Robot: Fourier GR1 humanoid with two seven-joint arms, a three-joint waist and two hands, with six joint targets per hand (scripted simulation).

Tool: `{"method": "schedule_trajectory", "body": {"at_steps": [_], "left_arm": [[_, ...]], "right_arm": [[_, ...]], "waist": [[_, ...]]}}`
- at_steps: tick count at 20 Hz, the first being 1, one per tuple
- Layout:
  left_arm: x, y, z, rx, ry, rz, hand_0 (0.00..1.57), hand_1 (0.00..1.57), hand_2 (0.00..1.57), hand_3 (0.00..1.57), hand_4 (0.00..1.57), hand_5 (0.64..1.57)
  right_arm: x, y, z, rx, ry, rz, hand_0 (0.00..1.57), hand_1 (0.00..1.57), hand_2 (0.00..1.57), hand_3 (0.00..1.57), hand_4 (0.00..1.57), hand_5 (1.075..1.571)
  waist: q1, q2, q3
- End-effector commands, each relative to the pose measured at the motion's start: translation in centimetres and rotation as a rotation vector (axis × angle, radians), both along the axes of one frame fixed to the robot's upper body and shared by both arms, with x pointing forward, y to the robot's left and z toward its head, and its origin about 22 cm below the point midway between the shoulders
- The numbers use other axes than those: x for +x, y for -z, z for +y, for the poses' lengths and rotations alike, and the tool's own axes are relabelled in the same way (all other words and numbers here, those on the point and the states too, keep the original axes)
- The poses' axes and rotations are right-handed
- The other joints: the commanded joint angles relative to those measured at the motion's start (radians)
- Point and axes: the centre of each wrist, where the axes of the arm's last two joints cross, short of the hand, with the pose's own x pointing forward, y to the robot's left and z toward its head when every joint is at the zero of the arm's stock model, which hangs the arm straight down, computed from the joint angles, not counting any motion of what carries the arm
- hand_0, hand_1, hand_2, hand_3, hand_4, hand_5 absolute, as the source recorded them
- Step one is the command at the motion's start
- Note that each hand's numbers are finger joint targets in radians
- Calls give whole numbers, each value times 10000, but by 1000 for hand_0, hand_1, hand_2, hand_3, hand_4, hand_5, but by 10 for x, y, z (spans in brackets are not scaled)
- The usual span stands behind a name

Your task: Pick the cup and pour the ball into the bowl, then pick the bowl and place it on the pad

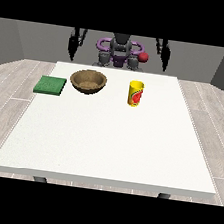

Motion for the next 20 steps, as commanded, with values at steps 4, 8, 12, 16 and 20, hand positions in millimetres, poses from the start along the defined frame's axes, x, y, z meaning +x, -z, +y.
{"method": "schedule_trajectory", "body": {"at_steps": [4,8,12,16,20], "left_arm": [[0,-24,9,334,9,-112,0,0,0,0,0,1430],[9,-30,13,-1502,-454,-1692,0,0,0,0,0,1428],[12,-35,4,-1493,-427,-2356,0,0,0,0,0,1421],[25,-36,25,-1327,-342,-2711,0,0,0,0,0,1407],[44,-54,22,-830,-208,-3407,0,0,0,0,0,1403]], "right_arm": [[0,-25,-9,-297,53,-138,0,0,0,0,0,1571],[-11,-4,-27,1554,266,-882,0,0,0,0,0,1571],[-11,3,-41,1590,84,-1469,0,0,0,0,0,1571],[-4,-6,-41,1624,-176,-1682,0,0,0,0,0,1571],[8,12,-28,1648,-376,-2238,0,0,0,0,0,1570]], "waist": [[-85,-2315,-278],[-351,-1232,-334],[-218,-662,-337],[-434,-316,-339],[-371,654,-336]]}}
